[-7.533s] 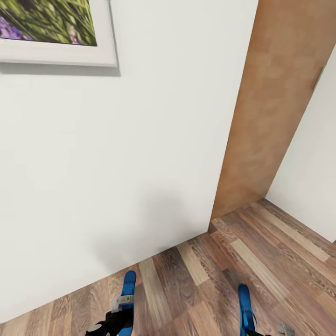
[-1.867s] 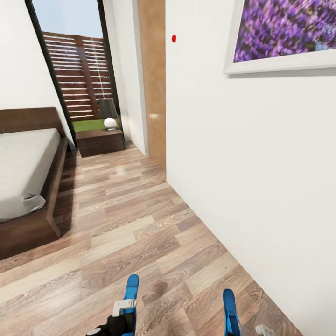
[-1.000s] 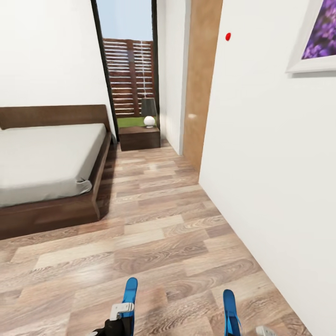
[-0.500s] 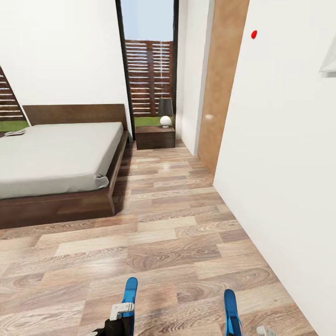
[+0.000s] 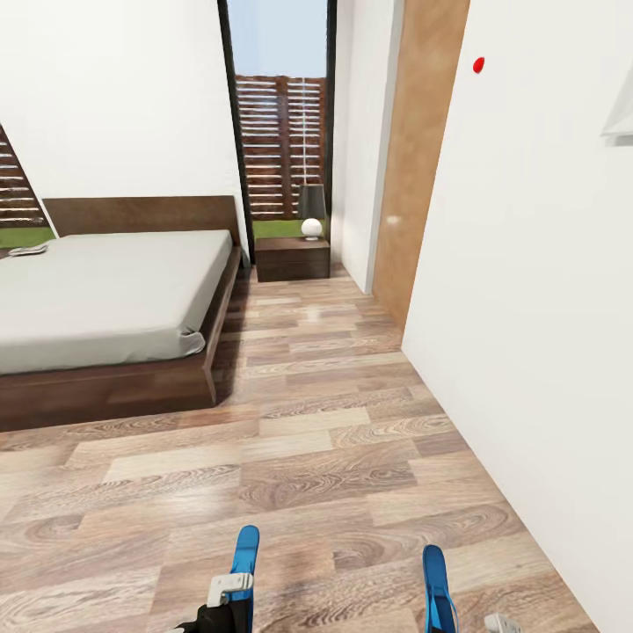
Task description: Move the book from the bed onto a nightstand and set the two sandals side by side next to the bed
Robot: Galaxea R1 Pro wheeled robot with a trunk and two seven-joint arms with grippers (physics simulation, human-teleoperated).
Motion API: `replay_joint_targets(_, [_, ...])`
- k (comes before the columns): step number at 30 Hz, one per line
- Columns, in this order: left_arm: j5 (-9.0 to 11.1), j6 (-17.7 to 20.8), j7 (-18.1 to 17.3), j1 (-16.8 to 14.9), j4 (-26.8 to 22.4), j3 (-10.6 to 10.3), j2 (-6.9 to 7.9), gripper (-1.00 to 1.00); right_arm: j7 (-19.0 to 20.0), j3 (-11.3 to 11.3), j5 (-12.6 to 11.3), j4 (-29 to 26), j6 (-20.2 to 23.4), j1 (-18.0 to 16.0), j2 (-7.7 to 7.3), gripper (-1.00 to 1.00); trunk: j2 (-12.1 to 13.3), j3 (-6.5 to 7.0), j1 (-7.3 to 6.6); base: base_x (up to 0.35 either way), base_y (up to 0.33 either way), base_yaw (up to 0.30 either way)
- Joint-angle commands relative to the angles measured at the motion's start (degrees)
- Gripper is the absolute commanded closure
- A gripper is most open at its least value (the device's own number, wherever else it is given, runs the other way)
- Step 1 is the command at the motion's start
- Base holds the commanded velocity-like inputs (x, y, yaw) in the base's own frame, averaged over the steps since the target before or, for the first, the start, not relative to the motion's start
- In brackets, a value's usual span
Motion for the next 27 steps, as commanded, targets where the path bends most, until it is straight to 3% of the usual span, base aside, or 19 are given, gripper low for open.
replay_joint_targets(1, [0.6, -0.2, 0.0, 0.0, 0.1, -0.5, 0.03, 1.0, 0.2, -0.4, 0.4, 0.0, 0.0, 0.0, 0.0, 1.0, 0.0, -0.05, -0.01, 0.0, 0.0, 0.0])
replay_joint_targets(21, [0.6, -0.2, 0.0, 0.0, 0.1, -0.5, 0.03, 1.0, 0.1, -0.4, 0.4, 0.1, -0.4, 0.0, -0.02, 1.0, 0.0, -0.05, -0.01, 0.0, 0.0, 0.0])
replay_joint_targets(27, [0.5, -0.2, 0.0, 0.0, 0.1, -0.5, 0.03, 1.0, 0.0, -0.4, 0.4, 0.1, -0.4, 0.0, 0.0, 1.0, 0.0, -0.05, -0.01, 0.245, 0.0, 0.0])
